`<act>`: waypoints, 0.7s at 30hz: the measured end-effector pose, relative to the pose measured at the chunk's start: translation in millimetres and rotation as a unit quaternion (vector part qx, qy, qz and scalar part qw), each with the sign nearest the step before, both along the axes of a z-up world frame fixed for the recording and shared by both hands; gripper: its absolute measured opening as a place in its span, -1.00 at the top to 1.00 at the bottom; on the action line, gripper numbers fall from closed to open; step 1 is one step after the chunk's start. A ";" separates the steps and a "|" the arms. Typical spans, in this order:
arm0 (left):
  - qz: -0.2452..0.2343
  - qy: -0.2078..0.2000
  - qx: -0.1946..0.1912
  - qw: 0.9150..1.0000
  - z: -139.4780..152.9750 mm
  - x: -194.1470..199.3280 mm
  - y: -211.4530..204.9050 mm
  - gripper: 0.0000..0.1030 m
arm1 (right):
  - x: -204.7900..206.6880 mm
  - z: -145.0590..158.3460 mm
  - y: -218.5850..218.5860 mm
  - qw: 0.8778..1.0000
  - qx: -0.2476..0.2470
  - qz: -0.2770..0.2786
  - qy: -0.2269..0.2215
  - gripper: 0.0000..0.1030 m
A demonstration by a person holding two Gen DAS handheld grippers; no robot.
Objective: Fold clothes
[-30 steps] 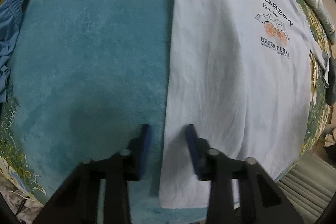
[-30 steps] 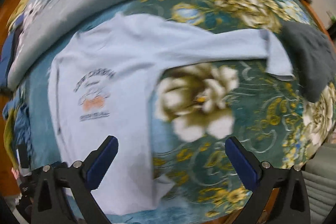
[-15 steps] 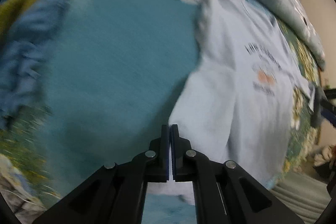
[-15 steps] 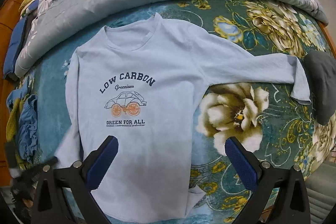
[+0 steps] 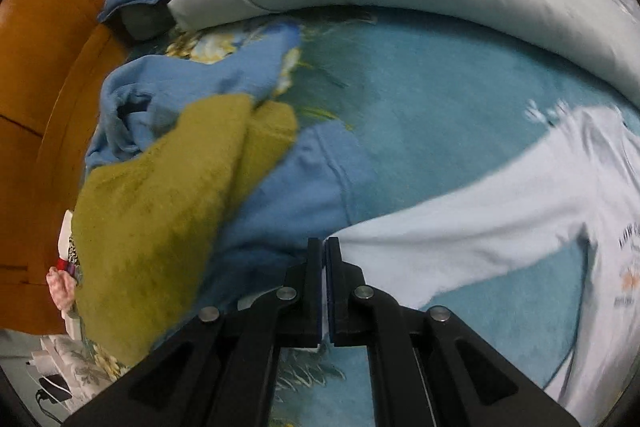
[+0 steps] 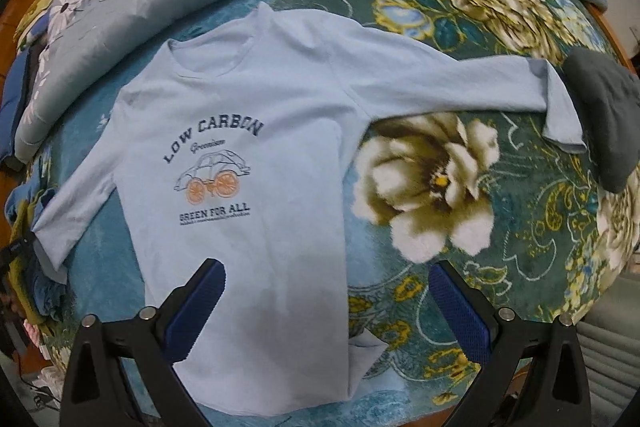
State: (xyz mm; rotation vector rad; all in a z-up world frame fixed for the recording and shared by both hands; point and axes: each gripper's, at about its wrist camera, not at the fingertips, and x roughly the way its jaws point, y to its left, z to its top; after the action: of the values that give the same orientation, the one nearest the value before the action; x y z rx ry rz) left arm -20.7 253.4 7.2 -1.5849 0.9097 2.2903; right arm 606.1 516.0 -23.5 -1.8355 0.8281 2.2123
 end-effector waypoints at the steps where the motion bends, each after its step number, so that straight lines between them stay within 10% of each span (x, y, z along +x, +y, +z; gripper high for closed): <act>1: 0.009 0.001 0.000 1.000 0.1 -0.6 -6.5 0.97 | 1.9 -1.3 1.0 1.000 -0.001 0.000 -0.002 -1.00; 9: 0.022 -0.065 0.090 0.994 9.1 38.6 -5.2 0.90 | 9.3 -0.4 4.1 1.000 -0.015 0.003 0.007 -1.00; 12: -0.005 -0.125 0.119 0.985 1.2 78.1 0.8 0.25 | 18.0 1.2 7.4 1.000 -0.021 -0.004 0.011 -1.00; 21: -0.116 -0.275 0.055 0.953 -64.3 220.6 19.5 0.11 | 63.0 -31.3 13.4 0.998 -0.044 0.020 -0.047 -0.98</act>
State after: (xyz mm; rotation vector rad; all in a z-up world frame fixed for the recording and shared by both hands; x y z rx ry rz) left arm 199.9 272.9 -57.1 -1.8137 0.7545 1.5822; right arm 669.1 529.4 -54.8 -1.9962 0.8928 2.1243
